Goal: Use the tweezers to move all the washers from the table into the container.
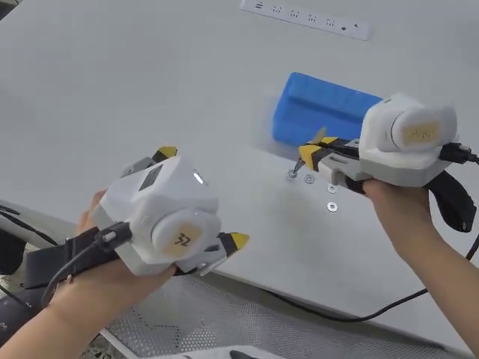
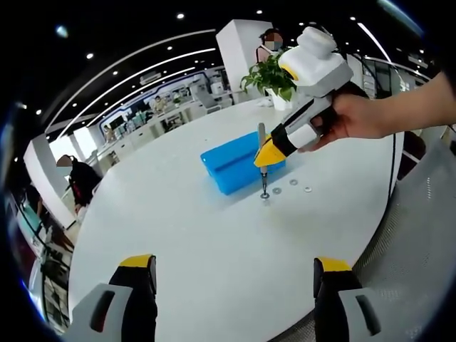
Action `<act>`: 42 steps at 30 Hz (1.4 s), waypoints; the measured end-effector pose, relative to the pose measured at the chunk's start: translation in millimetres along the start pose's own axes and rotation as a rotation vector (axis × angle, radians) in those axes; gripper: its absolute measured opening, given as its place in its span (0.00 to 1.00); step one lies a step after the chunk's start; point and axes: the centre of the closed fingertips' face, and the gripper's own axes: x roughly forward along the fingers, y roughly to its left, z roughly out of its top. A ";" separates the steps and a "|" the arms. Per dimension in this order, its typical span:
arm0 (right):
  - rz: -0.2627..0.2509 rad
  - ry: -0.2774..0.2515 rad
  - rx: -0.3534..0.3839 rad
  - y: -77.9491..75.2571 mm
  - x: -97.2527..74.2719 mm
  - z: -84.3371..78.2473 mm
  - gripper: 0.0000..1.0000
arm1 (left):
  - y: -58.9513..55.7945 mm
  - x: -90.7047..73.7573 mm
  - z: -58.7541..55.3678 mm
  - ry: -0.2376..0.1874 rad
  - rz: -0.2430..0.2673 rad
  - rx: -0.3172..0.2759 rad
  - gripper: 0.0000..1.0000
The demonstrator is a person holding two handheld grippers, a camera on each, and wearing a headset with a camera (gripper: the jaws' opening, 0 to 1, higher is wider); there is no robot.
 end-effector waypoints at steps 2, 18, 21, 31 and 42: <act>0.004 -0.005 0.011 -1.2 -1.6 4.7 0.02 | 0.0 0.2 -0.6 0.003 0.000 0.002 0.93; 0.002 -0.024 -0.012 -8.1 -12.6 25.8 0.02 | 0.2 2.0 -3.0 0.017 -0.005 -0.008 0.94; 0.002 -0.027 -0.038 -8.1 -12.8 30.8 0.02 | -0.9 2.5 -3.9 0.023 -0.009 -0.004 0.93; 0.000 -0.046 -0.063 -17.5 -13.5 47.2 0.02 | -2.1 3.3 -5.2 0.030 -0.011 -0.002 0.93; -0.021 -0.088 -0.052 -28.3 -9.6 64.9 0.02 | 3.3 5.8 -6.6 0.039 0.034 -0.012 0.94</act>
